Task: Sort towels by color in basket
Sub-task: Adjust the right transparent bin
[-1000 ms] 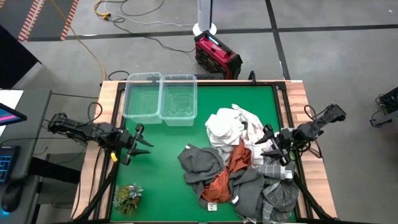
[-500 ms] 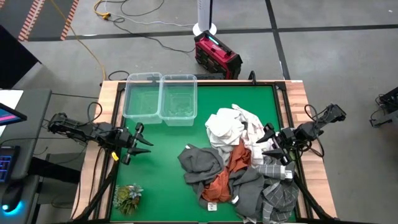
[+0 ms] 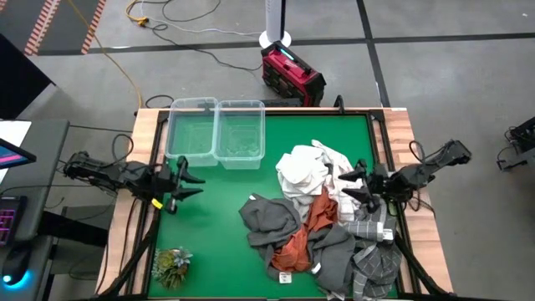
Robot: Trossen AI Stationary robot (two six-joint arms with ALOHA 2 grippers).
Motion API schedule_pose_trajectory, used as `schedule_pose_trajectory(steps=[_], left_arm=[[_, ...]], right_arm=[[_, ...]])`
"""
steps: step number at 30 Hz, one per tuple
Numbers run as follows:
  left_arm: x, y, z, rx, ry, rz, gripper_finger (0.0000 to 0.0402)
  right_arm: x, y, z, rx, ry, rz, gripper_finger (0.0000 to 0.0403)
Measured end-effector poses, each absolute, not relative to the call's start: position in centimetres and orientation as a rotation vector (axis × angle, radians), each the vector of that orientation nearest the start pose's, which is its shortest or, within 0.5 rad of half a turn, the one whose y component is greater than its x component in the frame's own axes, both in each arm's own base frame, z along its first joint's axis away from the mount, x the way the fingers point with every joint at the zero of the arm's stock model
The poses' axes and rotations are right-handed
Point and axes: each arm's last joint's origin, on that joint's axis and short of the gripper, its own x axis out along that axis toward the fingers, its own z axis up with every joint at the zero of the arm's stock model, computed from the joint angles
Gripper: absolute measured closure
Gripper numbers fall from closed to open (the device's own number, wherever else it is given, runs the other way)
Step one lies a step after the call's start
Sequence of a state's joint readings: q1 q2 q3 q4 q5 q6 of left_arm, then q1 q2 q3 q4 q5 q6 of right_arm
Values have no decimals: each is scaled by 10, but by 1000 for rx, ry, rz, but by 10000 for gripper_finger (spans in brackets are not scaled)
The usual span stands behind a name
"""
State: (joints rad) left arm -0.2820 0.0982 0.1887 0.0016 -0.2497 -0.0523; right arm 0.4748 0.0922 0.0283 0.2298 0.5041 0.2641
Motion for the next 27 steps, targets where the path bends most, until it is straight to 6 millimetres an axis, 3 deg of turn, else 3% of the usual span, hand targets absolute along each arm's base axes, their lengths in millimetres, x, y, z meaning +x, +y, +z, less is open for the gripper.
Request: schedule_pose_trajectory(steps=[5, 10, 16, 19, 27], left_arm=[[87, -13, 237, -82, -28, 149, 290], [95, -12, 244, -87, 124, 252, 290], [120, -19, 263, -40, 238, 266, 290], [136, -24, 275, 36, 291, 267, 290], [173, -29, 294, 193, 447, 295, 290]], right_arm=[[107, 32, 193, 299, -46, -107, 133], [132, 33, 215, 197, 65, -191, 133], [172, 36, 244, 88, 355, -292, 133], [195, 33, 248, 34, 494, -352, 133], [261, 24, 271, -141, 576, -366, 133]])
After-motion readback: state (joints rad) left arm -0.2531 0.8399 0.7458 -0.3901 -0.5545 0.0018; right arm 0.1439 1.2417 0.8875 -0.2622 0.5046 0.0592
